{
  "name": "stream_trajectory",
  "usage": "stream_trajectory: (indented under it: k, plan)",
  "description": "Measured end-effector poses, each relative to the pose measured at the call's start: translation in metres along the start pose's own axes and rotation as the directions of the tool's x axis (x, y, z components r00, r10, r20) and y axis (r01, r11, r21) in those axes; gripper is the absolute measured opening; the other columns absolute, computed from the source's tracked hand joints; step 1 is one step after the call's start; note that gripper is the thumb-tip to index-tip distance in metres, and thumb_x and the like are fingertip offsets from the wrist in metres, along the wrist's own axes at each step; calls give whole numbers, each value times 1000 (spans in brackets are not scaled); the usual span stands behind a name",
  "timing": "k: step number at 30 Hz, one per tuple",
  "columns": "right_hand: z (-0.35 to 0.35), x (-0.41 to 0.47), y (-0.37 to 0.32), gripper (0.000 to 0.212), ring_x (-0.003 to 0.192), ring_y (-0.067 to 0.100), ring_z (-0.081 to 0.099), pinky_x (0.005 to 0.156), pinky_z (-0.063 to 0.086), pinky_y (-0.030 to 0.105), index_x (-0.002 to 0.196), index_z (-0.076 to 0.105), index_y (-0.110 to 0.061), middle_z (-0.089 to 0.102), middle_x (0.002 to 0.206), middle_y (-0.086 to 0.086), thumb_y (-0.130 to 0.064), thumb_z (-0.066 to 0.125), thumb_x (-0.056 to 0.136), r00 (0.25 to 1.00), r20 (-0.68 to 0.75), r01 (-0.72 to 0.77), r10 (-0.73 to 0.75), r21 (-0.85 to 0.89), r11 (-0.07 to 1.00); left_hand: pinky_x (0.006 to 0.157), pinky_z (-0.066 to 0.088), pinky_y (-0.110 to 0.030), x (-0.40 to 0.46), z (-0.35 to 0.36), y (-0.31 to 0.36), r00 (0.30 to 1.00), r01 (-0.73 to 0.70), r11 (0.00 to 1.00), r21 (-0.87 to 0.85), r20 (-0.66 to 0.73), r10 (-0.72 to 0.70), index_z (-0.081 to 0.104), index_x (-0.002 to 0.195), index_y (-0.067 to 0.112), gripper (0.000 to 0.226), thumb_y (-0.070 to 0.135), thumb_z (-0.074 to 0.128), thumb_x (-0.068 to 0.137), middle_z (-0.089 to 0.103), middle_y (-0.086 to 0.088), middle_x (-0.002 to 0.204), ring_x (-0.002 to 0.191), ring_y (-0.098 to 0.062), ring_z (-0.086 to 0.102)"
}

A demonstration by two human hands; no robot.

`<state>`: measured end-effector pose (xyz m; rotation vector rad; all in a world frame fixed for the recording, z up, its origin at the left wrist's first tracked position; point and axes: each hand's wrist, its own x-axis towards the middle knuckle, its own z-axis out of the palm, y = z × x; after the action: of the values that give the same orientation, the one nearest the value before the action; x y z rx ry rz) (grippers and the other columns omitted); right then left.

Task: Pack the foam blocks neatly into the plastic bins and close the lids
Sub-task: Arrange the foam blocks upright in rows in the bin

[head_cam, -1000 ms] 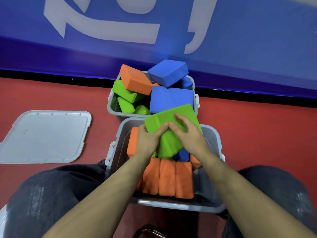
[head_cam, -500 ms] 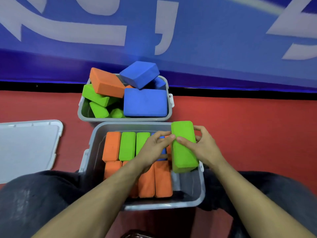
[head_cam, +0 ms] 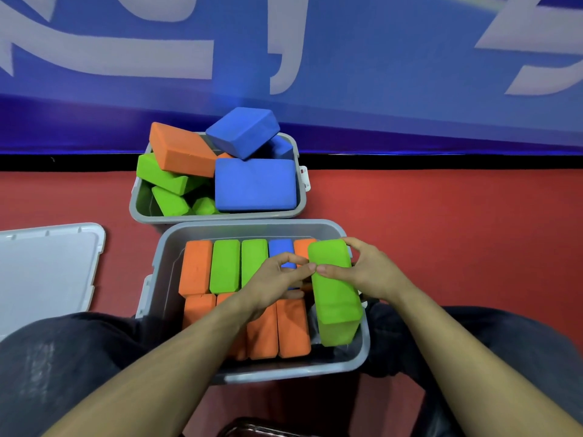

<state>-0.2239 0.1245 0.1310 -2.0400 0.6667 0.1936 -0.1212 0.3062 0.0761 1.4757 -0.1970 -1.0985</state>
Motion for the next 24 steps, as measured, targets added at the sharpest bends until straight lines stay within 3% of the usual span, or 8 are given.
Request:
stream_trajectory:
  k: [4, 7, 12, 17, 21, 24]
  plan:
    - [-5, -1, 0, 72, 96, 2, 72, 92, 59, 41, 120, 63, -44, 76, 103, -19, -72, 86, 57, 999, 45, -9, 8, 33, 999, 84, 61, -32, 0, 2, 3, 1000, 2, 1000, -4, 11, -2, 64, 111, 10, 33, 31, 77, 88, 78, -12, 105, 97, -23, 76]
    - [-8, -4, -1, 62, 88, 15, 77, 80, 62, 51, 120, 64, -41, 79, 99, -8, -59, 88, 66, 992, 120, -57, 43, 117, 992, 73, 58, -24, 0, 2, 4, 1000, -2, 1000, 27, 9, 1, 65, 107, 11, 34, 34, 78, 87, 78, -13, 98, 90, -19, 77]
    - [5, -1, 9, 77, 96, 25, 76, 86, 57, 64, 123, 61, -35, 78, 103, 1, -61, 93, 58, 981, 166, -123, 98, 148, 981, 74, 59, -25, 1, 1, -5, 999, 32, 999, 42, 0, -32, 64, 106, 9, 34, 32, 80, 86, 78, -10, 93, 80, -13, 74]
    - [15, 1, 15, 67, 87, 18, 77, 72, 62, 57, 124, 51, -34, 76, 104, 0, -45, 90, 71, 970, 172, -194, 173, 120, 974, 68, 57, -21, 5, -1, -15, 999, 51, 997, 60, -11, -50, 63, 111, 7, 39, 30, 81, 86, 78, -6, 92, 84, -13, 75]
    - [12, 7, 25, 64, 89, 17, 77, 70, 63, 53, 124, 49, -31, 75, 109, 1, -42, 88, 75, 956, 204, -243, 211, 149, 958, 73, 59, -24, 13, -1, -23, 998, 67, 995, 76, -16, -66, 63, 113, 8, 44, 31, 83, 83, 77, -12, 103, 100, -22, 74]
    - [13, 11, 38, 54, 93, 18, 76, 71, 62, 54, 125, 49, -28, 73, 115, 5, -38, 82, 84, 937, 235, -303, 257, 188, 934, 73, 57, -26, 20, 1, -33, 994, 111, 990, 90, 9, -112, 62, 109, 10, 40, 27, 84, 82, 76, -10, 98, 88, -17, 73]
